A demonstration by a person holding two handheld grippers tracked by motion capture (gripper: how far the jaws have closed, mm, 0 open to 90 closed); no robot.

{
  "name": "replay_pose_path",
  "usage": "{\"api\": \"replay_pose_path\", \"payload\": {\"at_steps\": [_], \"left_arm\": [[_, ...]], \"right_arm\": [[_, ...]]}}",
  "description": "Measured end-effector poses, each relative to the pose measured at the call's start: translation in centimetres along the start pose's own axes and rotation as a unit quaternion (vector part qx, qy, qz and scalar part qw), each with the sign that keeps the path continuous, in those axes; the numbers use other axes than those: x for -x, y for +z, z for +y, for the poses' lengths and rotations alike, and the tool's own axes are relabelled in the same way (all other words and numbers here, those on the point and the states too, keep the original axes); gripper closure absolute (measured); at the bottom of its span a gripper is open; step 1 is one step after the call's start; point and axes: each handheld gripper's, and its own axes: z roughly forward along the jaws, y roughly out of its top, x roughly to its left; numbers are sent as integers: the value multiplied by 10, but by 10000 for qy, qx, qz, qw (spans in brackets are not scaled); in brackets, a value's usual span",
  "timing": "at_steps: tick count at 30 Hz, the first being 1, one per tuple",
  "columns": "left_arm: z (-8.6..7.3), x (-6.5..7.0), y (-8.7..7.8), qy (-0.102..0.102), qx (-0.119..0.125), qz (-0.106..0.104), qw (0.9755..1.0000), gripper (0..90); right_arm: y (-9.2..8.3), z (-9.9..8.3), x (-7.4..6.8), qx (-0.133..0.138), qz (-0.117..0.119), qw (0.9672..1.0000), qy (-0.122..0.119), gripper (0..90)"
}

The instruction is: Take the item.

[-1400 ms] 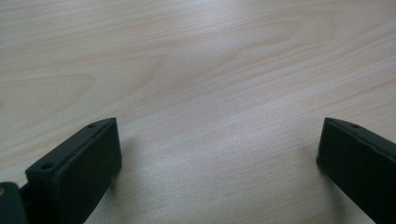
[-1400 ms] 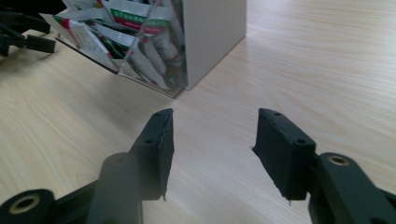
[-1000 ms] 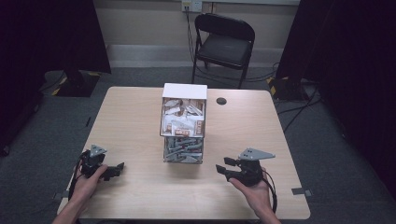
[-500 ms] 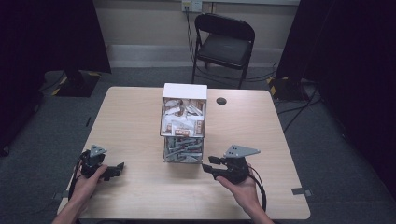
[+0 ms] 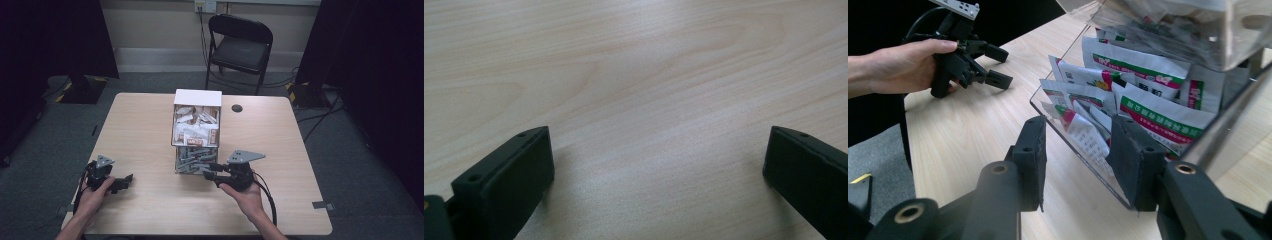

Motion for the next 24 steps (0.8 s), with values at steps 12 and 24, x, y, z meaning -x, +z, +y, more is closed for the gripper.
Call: {"api": "replay_pose_path", "payload": {"at_steps": [12, 24], "left_arm": [[0, 0, 0, -5, 0, -3, 10000, 0], [0, 0, 0, -7, 3, -5, 10000, 0]], "right_arm": [[22, 1, 2, -38, -22, 10000, -24, 568], [26, 1, -2, -38, 103, 9997, -212, 672]]}}
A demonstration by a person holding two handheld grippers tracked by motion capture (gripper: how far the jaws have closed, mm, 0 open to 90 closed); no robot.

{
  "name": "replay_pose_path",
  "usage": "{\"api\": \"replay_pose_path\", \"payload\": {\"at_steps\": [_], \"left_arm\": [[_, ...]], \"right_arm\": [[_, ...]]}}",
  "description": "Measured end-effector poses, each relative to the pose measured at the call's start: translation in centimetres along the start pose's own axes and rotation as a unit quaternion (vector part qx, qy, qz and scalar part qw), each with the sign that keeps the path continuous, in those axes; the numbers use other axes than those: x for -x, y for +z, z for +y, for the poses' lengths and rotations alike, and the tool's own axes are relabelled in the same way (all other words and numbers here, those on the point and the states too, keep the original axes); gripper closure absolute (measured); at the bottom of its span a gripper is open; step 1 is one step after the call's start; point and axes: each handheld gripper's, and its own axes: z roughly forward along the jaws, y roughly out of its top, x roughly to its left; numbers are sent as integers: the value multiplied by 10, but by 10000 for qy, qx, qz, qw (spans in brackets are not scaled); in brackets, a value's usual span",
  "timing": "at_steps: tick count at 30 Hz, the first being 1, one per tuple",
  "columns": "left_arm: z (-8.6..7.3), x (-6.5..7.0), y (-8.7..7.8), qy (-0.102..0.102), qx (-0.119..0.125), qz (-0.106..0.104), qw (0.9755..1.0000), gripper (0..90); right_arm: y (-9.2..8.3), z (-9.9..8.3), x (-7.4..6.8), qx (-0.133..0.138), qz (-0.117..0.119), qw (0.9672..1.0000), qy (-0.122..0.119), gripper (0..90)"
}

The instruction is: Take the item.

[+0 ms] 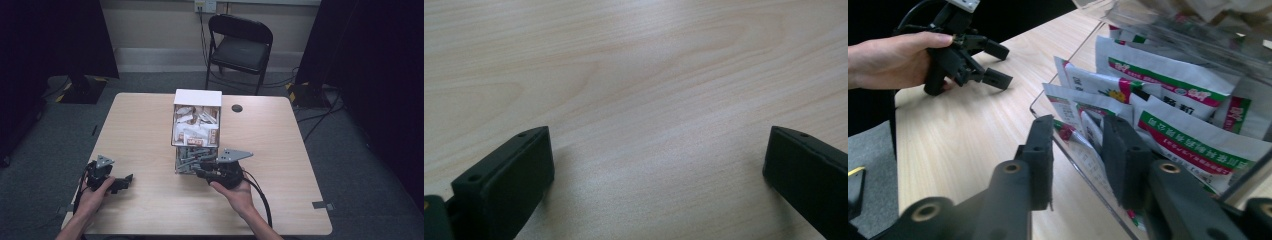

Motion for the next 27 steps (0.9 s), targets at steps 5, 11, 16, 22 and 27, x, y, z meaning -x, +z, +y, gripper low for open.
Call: {"api": "replay_pose_path", "payload": {"at_steps": [5, 11, 16, 22, 27], "left_arm": [[0, 0, 0, 13, -5, 4, 10000, 0], [0, 0, 0, 2, -1, -1, 10000, 0], [0, 0, 0, 1, -2, -1, 10000, 0], [0, 0, 0, 6, -4, -2, 10000, 0], [0, 0, 0, 2, -4, 2, 10000, 0]], "right_arm": [[3, -2, 1, -90, 82, 9999, 19, 688], [8, -5, 4, -172, 83, 9998, 34, 761], [10, -7, 6, -206, 27, 9998, 50, 812], [7, -12, 13, -166, -41, 9998, 62, 869], [7, -12, 13, -165, -99, 9998, 27, 883]]}}
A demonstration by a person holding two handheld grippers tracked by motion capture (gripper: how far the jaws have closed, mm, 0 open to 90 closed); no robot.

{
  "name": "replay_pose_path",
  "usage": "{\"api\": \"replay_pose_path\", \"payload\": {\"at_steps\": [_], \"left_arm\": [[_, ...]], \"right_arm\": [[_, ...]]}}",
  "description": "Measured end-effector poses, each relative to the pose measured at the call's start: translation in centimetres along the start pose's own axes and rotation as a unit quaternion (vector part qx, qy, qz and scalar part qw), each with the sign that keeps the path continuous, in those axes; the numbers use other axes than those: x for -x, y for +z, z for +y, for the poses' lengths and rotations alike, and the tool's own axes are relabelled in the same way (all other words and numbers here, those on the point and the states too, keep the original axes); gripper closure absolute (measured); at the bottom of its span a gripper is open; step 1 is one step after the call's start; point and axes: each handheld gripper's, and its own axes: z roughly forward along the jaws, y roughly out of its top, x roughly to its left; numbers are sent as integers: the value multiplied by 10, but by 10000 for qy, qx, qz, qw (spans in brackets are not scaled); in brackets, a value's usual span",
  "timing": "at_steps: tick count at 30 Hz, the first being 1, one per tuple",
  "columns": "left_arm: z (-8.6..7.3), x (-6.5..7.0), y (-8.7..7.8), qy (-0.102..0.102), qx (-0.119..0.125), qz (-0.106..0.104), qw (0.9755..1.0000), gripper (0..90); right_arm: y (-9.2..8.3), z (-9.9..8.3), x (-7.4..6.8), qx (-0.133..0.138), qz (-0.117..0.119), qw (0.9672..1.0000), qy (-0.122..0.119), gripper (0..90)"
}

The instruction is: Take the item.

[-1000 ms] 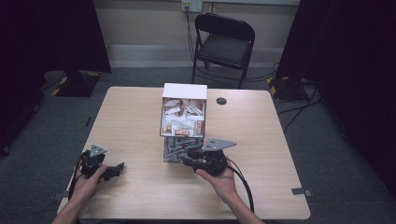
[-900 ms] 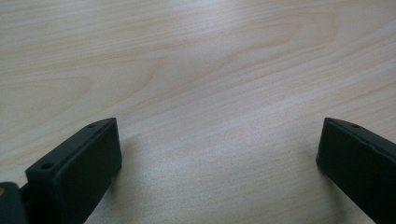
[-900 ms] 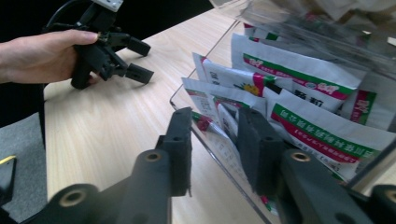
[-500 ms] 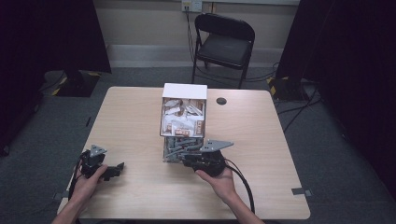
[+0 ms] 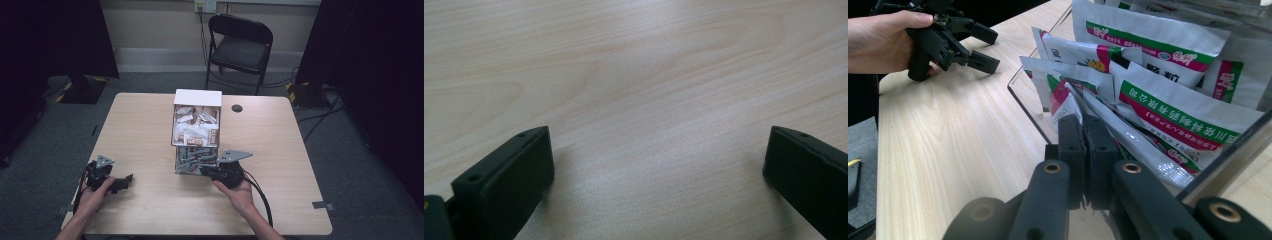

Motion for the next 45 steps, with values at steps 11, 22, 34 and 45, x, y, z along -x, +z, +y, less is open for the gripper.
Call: {"api": "replay_pose_path", "payload": {"at_steps": [11, 22, 34, 45], "left_arm": [[0, 0, 0, -1, 2, -3, 10000, 0], [0, 0, 0, 6, -1, -4, 10000, 0], [0, 0, 0, -1, 2, -3, 10000, 0], [0, 0, 0, -1, 3, -3, 10000, 0]], "right_arm": [[-1, 0, -1, 15, -33, 10000, 36, 888], [-3, 1, -2, 124, 30, 9998, 130, 889], [-10, 8, -3, 333, 144, 9993, 94, 894], [-13, 14, -4, 341, 181, 9992, 118, 894]]}}
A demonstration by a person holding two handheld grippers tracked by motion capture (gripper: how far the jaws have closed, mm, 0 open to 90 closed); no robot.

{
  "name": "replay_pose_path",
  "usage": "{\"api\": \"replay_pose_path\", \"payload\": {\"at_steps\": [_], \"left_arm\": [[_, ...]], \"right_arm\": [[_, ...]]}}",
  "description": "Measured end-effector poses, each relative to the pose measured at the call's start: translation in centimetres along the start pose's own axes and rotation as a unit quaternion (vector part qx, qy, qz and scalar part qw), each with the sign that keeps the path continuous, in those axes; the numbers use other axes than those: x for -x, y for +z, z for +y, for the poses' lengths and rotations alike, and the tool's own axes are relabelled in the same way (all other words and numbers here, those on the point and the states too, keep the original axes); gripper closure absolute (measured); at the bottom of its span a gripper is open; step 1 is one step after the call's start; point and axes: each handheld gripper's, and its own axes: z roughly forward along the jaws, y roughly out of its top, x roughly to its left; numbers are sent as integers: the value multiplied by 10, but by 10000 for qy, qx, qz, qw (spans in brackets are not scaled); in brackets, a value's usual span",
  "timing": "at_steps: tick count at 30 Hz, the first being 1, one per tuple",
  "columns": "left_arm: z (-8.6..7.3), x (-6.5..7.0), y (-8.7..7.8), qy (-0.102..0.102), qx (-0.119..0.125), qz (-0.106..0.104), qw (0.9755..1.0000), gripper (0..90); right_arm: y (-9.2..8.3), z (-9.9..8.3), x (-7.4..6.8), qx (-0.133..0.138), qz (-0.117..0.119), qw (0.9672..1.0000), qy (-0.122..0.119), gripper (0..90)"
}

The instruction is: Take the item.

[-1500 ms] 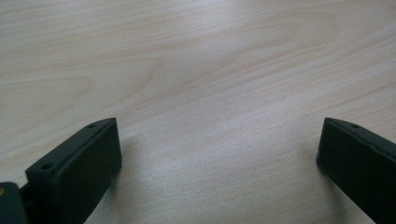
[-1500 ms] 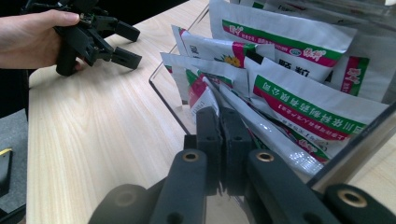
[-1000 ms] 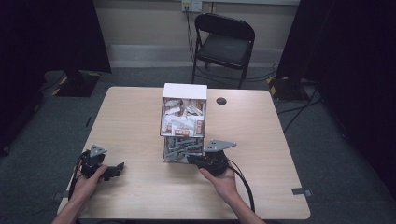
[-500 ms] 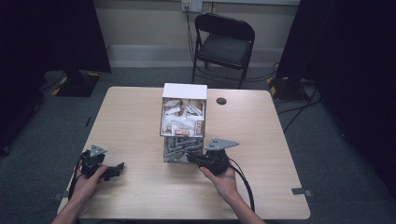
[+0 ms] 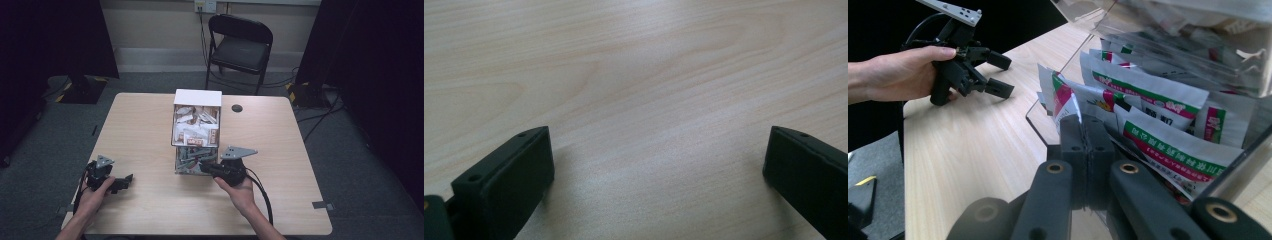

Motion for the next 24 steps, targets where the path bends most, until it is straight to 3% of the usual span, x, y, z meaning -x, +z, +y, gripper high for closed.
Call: {"api": "replay_pose_path", "payload": {"at_steps": [24], "left_arm": [[0, 0, 0, 2, -3, 3, 10000, 0]], "right_arm": [[-10, 9, -6, 212, 87, 9997, -54, 895]]}}
